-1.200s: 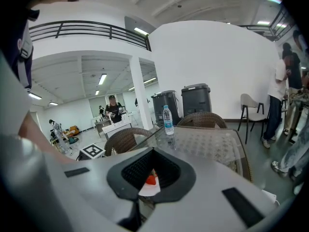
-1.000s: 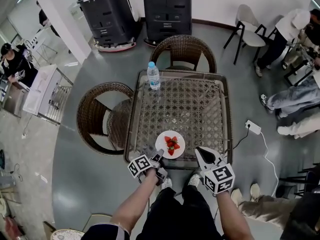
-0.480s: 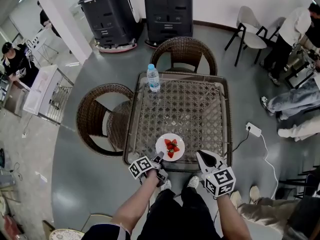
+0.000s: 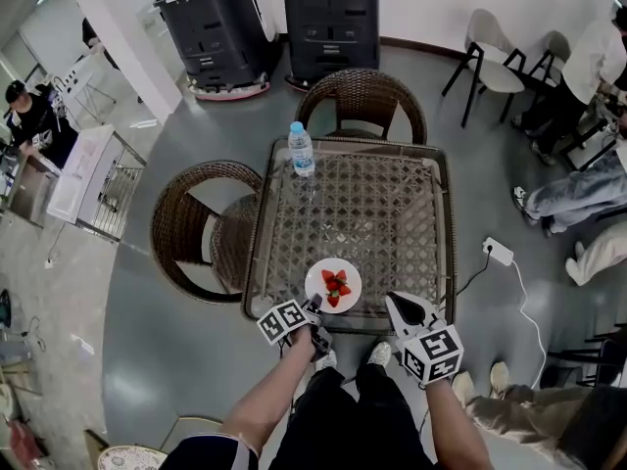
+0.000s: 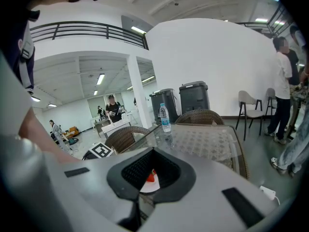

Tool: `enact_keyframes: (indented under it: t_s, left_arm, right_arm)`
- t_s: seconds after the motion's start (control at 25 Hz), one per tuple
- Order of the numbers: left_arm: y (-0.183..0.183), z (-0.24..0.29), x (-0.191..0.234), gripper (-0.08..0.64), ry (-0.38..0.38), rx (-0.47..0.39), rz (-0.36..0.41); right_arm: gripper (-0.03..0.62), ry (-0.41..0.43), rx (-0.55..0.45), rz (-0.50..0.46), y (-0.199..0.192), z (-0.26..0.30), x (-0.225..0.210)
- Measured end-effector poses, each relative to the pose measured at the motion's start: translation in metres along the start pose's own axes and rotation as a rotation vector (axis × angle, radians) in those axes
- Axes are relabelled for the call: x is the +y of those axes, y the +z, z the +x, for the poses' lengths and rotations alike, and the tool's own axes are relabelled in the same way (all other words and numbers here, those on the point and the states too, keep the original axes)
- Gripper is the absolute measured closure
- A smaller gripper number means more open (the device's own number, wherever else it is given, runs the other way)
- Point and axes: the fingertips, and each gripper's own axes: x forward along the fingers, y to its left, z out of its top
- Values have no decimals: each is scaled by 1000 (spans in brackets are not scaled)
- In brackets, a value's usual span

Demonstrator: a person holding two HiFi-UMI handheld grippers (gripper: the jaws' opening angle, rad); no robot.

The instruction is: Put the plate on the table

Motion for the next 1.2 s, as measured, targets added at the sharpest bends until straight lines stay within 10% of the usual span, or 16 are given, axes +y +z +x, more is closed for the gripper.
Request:
enact_keyframes:
  t_s: [0.68, 1.2]
  left_arm:
    - [9, -4, 1, 468, 249, -45, 244]
    - [32, -27, 2, 420, 300, -117, 319]
  right_arm:
    - [588, -8, -13, 3, 1, -9, -3]
    - [588, -15, -33, 14, 5, -11, -7]
